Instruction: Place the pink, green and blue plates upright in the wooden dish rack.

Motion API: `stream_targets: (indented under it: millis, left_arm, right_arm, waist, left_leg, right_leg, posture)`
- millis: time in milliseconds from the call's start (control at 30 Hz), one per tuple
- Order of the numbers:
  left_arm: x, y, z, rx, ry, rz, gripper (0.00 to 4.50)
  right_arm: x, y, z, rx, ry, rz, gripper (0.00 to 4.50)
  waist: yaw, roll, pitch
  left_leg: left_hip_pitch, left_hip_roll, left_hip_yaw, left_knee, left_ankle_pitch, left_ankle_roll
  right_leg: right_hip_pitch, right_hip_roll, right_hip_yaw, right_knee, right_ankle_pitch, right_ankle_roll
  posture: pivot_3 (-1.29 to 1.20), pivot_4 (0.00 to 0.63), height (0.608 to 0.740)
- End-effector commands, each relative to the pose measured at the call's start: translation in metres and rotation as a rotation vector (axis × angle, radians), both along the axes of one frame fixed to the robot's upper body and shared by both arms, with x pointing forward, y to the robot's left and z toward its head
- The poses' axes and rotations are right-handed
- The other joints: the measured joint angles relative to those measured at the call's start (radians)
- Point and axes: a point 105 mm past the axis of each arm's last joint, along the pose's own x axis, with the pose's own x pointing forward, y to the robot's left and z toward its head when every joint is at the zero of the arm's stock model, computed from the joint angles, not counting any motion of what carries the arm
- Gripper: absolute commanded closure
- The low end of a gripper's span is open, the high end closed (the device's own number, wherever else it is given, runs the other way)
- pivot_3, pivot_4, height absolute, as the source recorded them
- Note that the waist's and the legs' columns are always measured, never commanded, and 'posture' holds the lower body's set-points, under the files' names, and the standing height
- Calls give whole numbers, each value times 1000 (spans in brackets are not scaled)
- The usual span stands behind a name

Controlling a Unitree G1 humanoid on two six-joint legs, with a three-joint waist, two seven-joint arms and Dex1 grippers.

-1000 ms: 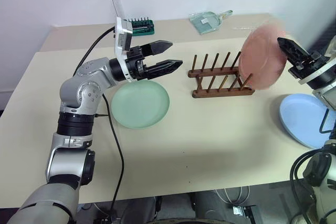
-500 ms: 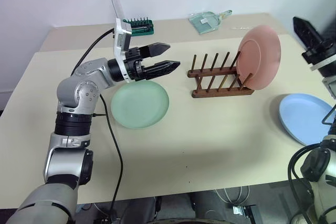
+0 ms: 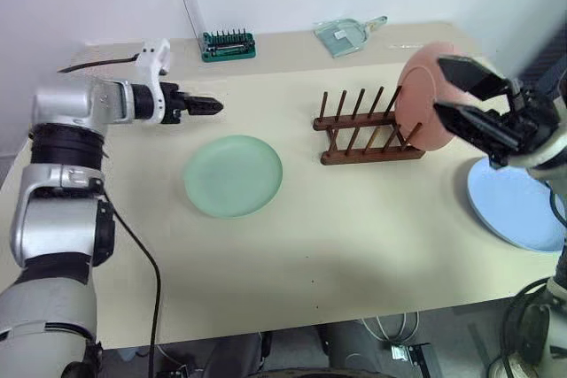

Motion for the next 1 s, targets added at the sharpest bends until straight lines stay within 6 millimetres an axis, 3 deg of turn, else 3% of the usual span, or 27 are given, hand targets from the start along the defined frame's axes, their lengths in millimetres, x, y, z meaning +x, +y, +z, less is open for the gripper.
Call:
stream_targets:
  millis: [33,133,500,667,800,1000]
  left_arm:
    - [-6,16,-4,61,88,42,0]
    - [-23,35,-32,105,295,81,0]
    - [-39,52,-66,274,519,-19,0]
    - [-34,33,-81,254,549,-51,0]
    - [-32,25,-94,283,552,-77,1239]
    - [-30,11,-102,246,554,-89,4358]
  right_arm:
    - [-11,8,4,-31,-19,45,25]
    - [-8,7,2,-24,-6,42,25]
    - [-4,8,-4,-11,6,30,25]
    - [-5,6,-5,-12,13,7,25]
    - [-7,5,-4,-17,15,-7,0]
    - [-9,3,-3,-27,19,-25,0]
  waist:
    - [-1,0,0]
    - [-5,1,0]
    - [-1,0,0]
    - [2,0,0]
    - [1,1,-1]
    - [6,1,-1]
  left_leg:
    - [0,0,0,0,0,0]
    - [2,0,1,-1,0,0]
    - [0,1,1,0,0,0]
    - [0,1,1,0,0,0]
    - [0,1,1,0,0,0]
    - [1,0,1,1,0,0]
  right_leg:
    - [0,0,0,0,0,0]
    - [0,0,1,0,0,0]
    - [0,1,1,0,0,0]
    - [0,1,1,0,0,0]
    - [0,0,1,0,0,0]
    - [1,0,1,0,0,0]
  posture:
    - [0,150,740]
    - [0,150,740]
    - [0,150,740]
    - [0,150,740]
    - [0,150,740]
    - [0,150,740]
